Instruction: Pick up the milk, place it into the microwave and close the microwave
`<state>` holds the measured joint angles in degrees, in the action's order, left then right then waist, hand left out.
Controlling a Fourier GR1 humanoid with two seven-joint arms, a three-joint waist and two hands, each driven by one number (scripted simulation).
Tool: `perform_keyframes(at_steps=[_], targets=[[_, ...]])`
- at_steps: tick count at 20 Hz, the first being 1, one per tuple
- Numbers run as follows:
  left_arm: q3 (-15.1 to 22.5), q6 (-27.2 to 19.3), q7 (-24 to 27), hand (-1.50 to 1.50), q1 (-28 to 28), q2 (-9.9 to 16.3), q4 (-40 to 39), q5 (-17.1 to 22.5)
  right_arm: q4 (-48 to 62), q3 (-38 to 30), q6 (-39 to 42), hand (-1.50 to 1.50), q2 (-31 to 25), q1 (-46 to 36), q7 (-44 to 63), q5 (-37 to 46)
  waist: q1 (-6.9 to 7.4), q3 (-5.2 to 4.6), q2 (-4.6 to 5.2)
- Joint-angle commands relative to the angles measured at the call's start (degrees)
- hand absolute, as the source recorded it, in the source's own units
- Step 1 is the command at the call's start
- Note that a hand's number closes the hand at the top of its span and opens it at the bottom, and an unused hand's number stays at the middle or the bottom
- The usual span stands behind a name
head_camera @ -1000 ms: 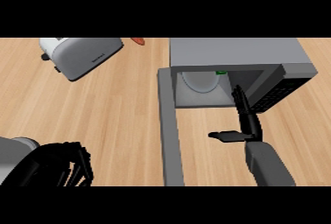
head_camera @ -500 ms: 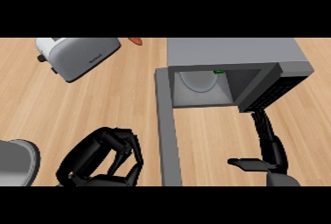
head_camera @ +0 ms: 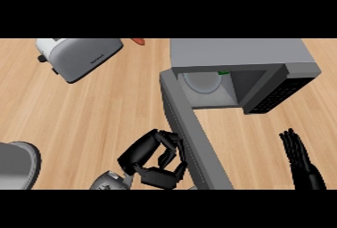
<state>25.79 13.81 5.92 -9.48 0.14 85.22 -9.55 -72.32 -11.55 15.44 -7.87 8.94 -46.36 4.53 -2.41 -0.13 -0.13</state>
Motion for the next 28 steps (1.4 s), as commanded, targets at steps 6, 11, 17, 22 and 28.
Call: perform_keyframes(at_steps=[6, 11, 17, 22, 28], targets=[[11.86, -22.37, 18.79, 1.50, -10.25, -0.13, -26.33, 4.44, -16.00, 0.77, 8.39, -1.50, -1.73, 6.15, 5.55, -8.03, -0.74, -0.05, 0.56], [18.07, -27.86, 21.50, 1.50, -17.04, -0.13, -33.29, 15.35, -25.76, 2.24, 10.66, -1.50, -2.84, 7.40, 12.72, -12.16, -1.95, -0.11, 0.83], [26.58, -33.13, 18.19, 1.50, -22.05, -0.12, -34.44, 25.23, -32.16, 2.42, 12.07, -1.50, -4.27, 9.67, 15.93, -14.50, -4.78, -0.17, 1.28], [27.49, -37.06, 22.20, 1.50, -23.25, -0.12, -31.90, 32.85, -37.46, 3.91, 13.31, -1.50, -5.13, 8.47, 20.79, -17.90, -5.76, -0.31, 1.62], [27.61, -45.07, 22.60, 1.50, -27.86, -0.12, -30.86, 38.93, -38.38, 1.28, 15.68, -1.50, -9.41, 7.50, 22.04, -20.06, -7.95, -0.26, 1.88]])
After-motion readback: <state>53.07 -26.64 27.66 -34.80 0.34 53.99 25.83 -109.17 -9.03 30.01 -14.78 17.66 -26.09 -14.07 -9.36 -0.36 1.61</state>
